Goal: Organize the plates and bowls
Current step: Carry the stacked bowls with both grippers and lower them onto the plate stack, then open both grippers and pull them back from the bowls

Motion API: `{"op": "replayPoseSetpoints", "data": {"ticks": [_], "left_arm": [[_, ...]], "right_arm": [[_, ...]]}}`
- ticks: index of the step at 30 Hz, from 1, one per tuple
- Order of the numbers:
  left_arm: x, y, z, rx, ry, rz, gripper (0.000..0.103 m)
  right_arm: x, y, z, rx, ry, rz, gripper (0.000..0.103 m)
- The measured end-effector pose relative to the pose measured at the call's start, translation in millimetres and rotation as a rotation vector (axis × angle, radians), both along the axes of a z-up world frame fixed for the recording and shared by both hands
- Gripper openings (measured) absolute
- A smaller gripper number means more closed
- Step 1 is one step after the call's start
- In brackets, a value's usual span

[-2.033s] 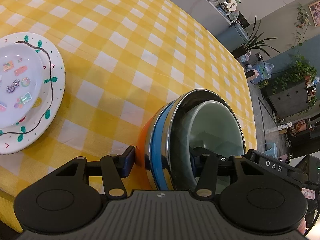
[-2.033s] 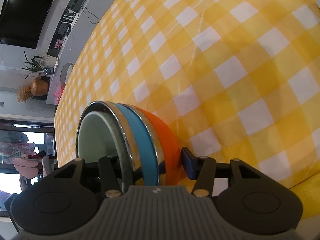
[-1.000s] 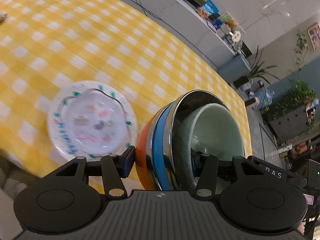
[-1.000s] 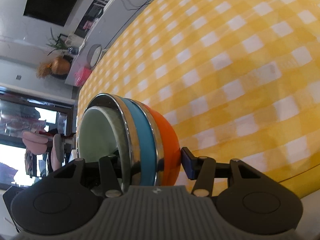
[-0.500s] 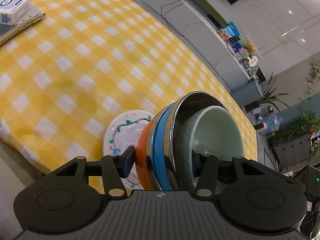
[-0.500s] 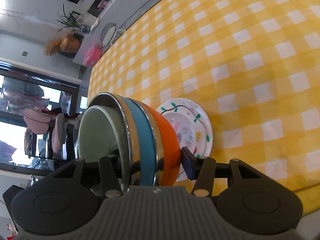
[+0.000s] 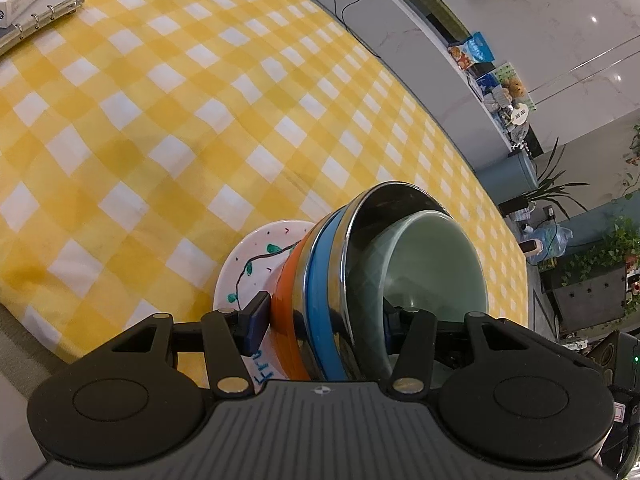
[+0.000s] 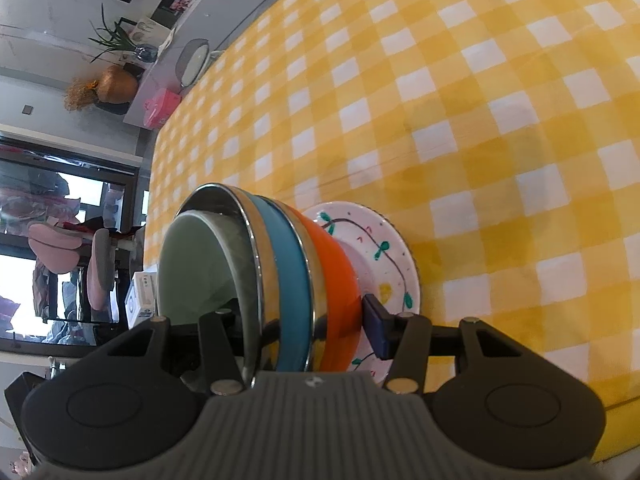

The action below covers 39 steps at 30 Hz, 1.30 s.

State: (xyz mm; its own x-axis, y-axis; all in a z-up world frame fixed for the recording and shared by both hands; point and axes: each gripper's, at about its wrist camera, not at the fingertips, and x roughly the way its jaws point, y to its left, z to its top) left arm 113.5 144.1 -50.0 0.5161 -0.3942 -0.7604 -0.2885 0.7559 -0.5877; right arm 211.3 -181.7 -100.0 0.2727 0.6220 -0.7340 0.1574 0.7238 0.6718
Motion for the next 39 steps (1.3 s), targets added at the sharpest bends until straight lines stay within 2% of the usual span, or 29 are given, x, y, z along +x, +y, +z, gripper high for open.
{"op": "replayPoseSetpoints", "data": {"ticks": [8,12,20,23,26,27,32,39], "left_arm": [[2,0,-8,0.004,0.010,-0.001,0.058],[2,-3,-7,0.033,0.004,-0.006,0.058],[0,-3,-7,0.028,0.006,0.000,0.058],[-1,-4,-6,0.034,-0.001,0.009,0.059],[-2,-3,-2,0.033,-0.017,0.019,0.064],[-3,-2,0,0.037,-0.025,0.024,0.066],[-8,-7,19,0.109,-0.097,0.043,0.067],[-22,-29,59,0.271,-0.233,0.017,0.067]], "right_arm": [[2,-1,-8,-0.007,0.016,0.004,0.051],[1,0,-13,-0.004,0.027,0.009,0.052],[0,2,-13,-0.004,0.012,0.021,0.054],[-1,3,-10,0.009,-0.007,0.027,0.062],[-3,1,-6,0.007,-0.021,0.022,0.065],[-3,0,-4,0.005,-0.026,0.017,0.070],[-8,-6,5,0.001,-0.063,0.005,0.072],[-21,-12,31,-0.034,-0.152,0.006,0.075]]}}
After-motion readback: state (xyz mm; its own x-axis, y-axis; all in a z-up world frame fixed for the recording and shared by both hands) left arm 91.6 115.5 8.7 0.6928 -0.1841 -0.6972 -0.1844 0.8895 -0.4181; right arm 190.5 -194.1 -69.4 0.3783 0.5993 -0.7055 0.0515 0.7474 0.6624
